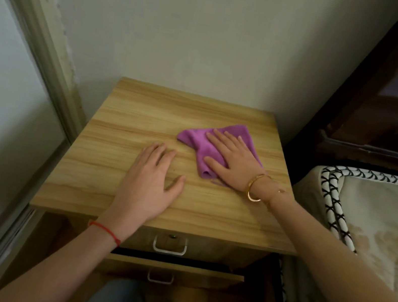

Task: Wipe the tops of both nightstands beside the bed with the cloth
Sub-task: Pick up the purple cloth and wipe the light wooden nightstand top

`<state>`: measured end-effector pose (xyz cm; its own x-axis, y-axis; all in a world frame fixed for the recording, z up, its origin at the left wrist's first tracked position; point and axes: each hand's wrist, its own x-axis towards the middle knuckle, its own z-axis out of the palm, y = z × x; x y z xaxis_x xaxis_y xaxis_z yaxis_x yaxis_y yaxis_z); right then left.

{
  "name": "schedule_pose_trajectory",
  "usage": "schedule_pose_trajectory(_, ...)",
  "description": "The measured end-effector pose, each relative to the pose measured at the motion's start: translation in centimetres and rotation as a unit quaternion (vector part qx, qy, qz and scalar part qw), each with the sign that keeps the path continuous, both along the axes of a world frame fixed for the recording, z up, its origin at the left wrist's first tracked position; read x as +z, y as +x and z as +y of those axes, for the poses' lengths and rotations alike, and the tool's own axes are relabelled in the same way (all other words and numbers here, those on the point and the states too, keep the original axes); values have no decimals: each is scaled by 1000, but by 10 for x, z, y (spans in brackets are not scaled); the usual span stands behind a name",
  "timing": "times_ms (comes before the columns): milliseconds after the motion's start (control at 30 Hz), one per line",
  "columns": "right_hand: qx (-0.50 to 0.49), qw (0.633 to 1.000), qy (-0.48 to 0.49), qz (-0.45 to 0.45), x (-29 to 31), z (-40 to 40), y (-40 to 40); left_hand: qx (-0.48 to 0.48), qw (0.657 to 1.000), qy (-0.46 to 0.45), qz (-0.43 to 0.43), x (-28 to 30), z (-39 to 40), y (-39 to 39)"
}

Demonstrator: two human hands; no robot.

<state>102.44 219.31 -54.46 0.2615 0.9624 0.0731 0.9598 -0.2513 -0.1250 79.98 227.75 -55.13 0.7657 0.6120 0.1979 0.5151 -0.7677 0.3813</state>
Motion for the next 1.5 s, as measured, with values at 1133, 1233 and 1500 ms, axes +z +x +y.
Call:
schedule_pose_trajectory(1133, 55, 998, 9, 29, -3, 1, -57, 79, 997, 7, -8, -2, 29, -61)
schedule_pose_trajectory(1233, -20, 999, 16, 27, 0, -6, -6, 78, 997, 4, 2, -3, 30, -61)
schedule_pose_trajectory(1500, -14, 992, 57, 113, -2, 18, -11, 77, 996, -40, 27, 5, 30, -60)
